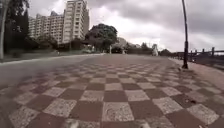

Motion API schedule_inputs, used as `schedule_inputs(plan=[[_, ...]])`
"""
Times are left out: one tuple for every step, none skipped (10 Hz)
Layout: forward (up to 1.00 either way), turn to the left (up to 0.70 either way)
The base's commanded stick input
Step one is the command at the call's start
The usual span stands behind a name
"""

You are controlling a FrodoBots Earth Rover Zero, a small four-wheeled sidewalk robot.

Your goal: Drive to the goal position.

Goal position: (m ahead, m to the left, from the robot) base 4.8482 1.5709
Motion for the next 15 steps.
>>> schedule_inputs(plan=[[0.5, 0.0], [0.5, 0.0], [0.5, 0.0], [0.5, 0.0], [0.5, 0.0], [0.5, 0.0], [0.5, 0.0], [0.5, 0.0], [0.5, 0.0], [0.5, 0.0], [0.5, 0.0], [0.5, 0.0], [0.5, 0.0], [0.5, 0.0], [0.5, 0.0]])
